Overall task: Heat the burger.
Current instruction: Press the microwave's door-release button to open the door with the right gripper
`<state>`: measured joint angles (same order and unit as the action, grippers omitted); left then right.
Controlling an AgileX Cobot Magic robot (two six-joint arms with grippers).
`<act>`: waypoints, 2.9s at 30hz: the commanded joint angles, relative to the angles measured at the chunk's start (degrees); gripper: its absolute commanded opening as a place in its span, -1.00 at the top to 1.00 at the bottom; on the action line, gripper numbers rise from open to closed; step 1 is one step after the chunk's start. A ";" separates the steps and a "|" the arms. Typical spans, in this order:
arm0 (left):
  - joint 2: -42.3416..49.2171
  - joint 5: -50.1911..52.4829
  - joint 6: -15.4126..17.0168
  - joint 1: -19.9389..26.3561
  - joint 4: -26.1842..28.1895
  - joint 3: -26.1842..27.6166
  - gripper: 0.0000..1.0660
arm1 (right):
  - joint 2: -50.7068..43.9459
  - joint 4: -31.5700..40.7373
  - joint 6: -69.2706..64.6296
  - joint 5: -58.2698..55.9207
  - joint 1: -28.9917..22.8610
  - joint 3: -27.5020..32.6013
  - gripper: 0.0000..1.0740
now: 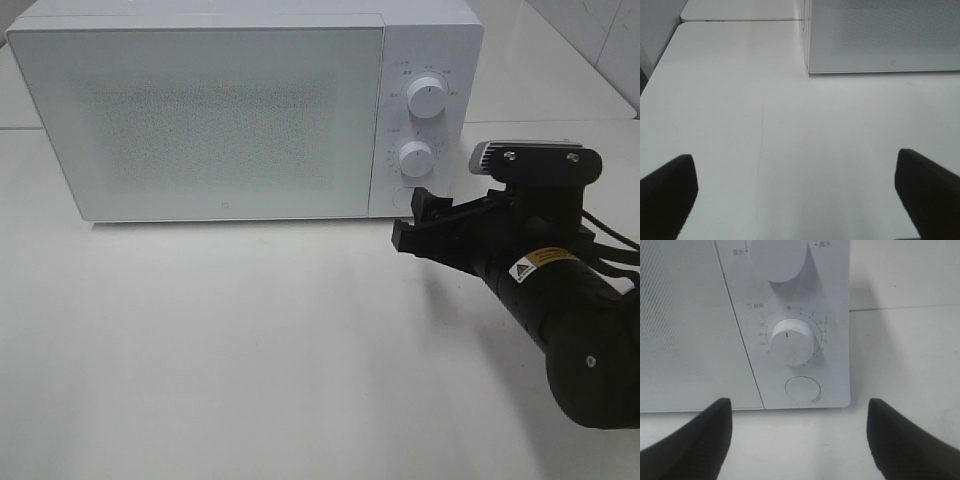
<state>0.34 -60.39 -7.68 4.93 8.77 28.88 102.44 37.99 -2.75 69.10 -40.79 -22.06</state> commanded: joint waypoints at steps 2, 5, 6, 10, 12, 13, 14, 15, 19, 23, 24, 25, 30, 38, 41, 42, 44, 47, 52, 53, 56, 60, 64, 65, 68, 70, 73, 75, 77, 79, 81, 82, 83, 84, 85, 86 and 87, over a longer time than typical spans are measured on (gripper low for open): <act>1.32 0.80 0.46 0.11 -0.17 -0.23 -0.88 | -0.23 -0.06 -16.79 0.69 -0.23 -0.11 -0.32; 1.32 0.80 0.46 0.11 -0.17 -0.23 -0.88 | -0.23 0.06 -28.07 0.74 -0.23 -0.11 -0.26; 1.32 0.80 0.46 0.11 -0.17 -0.23 -0.88 | -0.23 0.06 -32.03 0.74 -0.23 -0.11 -0.23; 1.32 0.80 0.46 0.11 -0.17 -0.23 -0.88 | -0.23 0.06 -42.69 0.74 -0.23 -0.11 -0.09; 1.32 0.80 0.46 0.11 -0.17 -0.23 -0.88 | -0.23 0.06 -55.35 0.69 -0.23 -0.11 0.13; 1.32 0.80 0.46 0.11 -0.17 -0.23 -0.88 | -0.23 0.06 -55.35 0.69 -0.23 -0.11 0.13; 1.32 0.80 0.46 0.11 -0.17 -0.23 -0.88 | -0.23 0.06 -58.27 0.63 -0.23 -0.11 0.21; 1.32 0.80 0.46 0.11 -0.17 -0.23 -0.88 | -0.23 0.00 -62.91 0.57 -0.23 -0.11 0.36; 1.32 0.80 0.46 0.11 -0.17 -0.23 -0.88 | -0.23 0.17 -68.07 0.52 -0.23 -0.11 0.61; 1.32 0.80 0.46 0.11 -0.17 -0.23 -0.88 | -0.23 1.55 -72.88 0.46 -0.23 -0.11 0.87; 1.32 0.80 0.46 0.11 -0.17 -0.23 -0.88 | -0.23 1.55 -72.88 0.46 -0.23 -0.11 0.87; 1.32 0.80 0.46 0.11 -0.17 -0.23 -0.88 | -0.23 1.55 -73.63 0.17 -0.23 -0.11 0.92; 1.32 0.80 0.46 0.11 -0.17 -0.23 -0.88 | -0.17 1.49 -76.89 -4.18 -0.23 -0.11 1.00; 1.32 0.80 0.46 0.11 -0.17 -0.23 -0.88 | 2.18 1.60 -81.65 -6.25 -0.06 -0.34 1.00; 1.32 0.80 0.46 0.11 -0.17 -0.23 -0.88 | 3.84 1.60 -81.76 -6.19 -0.06 -1.32 1.00; 1.32 0.80 0.46 0.11 -0.17 -0.23 -0.88 | 4.81 1.55 -81.88 -6.02 -0.06 -2.01 1.00; 1.32 0.80 0.46 0.11 -0.17 -0.23 -0.88 | 5.39 1.55 -81.88 -5.84 -0.06 -2.35 1.00; 1.32 0.80 0.46 0.11 -0.17 -0.23 -0.88 | 7.39 1.55 -81.88 -4.87 -0.06 -4.01 1.00; 1.32 0.80 0.46 0.11 -0.17 -0.23 -0.88 | 9.68 1.55 -81.82 -4.81 0.11 -6.07 1.00; 1.32 0.80 0.46 0.11 -0.17 -0.23 -0.88 | 10.77 0.80 -81.82 -4.87 0.86 -7.10 1.00; 1.32 0.80 0.46 0.11 -0.17 -0.23 -0.88 | 12.03 -0.69 -81.70 -4.81 2.29 -8.77 1.00; 1.32 0.80 0.46 0.11 -0.17 -0.23 -0.88 | 12.78 -1.72 -80.27 -4.98 3.67 -10.14 1.00; 1.32 0.80 0.46 0.11 -0.11 -0.23 -0.88 | 14.21 -2.69 -79.70 -4.93 5.61 -11.86 1.00; 1.32 0.80 0.46 0.11 -0.11 -0.23 -0.88 | 15.01 -3.32 -79.70 -4.87 6.30 -12.72 1.00; 1.32 0.80 0.46 0.11 -0.11 -0.23 -0.88 | 15.30 -3.50 -79.70 -4.93 6.65 -13.06 1.00; 1.32 0.80 0.46 0.11 -0.11 -0.23 -0.88 | 16.27 -3.61 -79.70 -5.10 7.10 -14.50 1.00; 1.32 0.80 0.46 0.11 -0.11 -0.23 -0.88 | 17.07 -4.13 -79.70 -5.39 7.39 -16.44 1.00; 1.32 0.80 0.46 0.11 -0.11 -0.23 -0.88 | 17.25 -4.98 -79.70 -6.19 8.08 -17.53 1.00; 1.32 0.80 0.46 0.11 -0.11 -0.23 -0.88 | 17.48 -5.39 -79.70 -6.70 8.48 -18.16 1.00; 1.32 0.80 0.46 0.11 -0.11 -0.23 -0.88 | 18.16 -6.25 -79.70 -7.10 9.17 -19.54 1.00; 1.32 0.80 0.46 0.11 -0.11 -0.23 -0.88 | 18.79 -6.47 -79.70 -7.51 9.28 -20.17 1.00; 1.26 0.80 0.46 0.11 -0.11 -0.23 -0.88 | 19.54 -6.42 -79.70 -8.02 9.28 -21.03 1.00; 1.26 0.80 0.46 0.11 -0.11 -0.23 -0.88 | 19.54 -6.42 -79.70 -8.02 9.28 -21.03 1.00; 1.15 0.80 0.46 0.11 -0.11 -0.23 -0.88 | 20.00 -6.42 -79.70 -8.14 9.28 -21.43 1.00; 1.15 0.80 0.46 0.11 -0.11 -0.23 -0.88 | 20.74 -6.42 -79.76 -8.42 9.28 -22.06 1.00; 1.15 0.80 0.46 0.11 -0.11 -0.23 -0.88 | 20.74 -6.42 -79.76 -8.42 9.28 -22.06 1.00; 1.15 0.80 0.46 0.11 -0.11 -0.23 -0.88 | 21.08 -6.42 -79.76 -8.37 9.28 -22.35 1.00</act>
<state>0.34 -60.39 -7.68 4.93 8.77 28.88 123.47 32.14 -83.25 60.85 -31.86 -43.89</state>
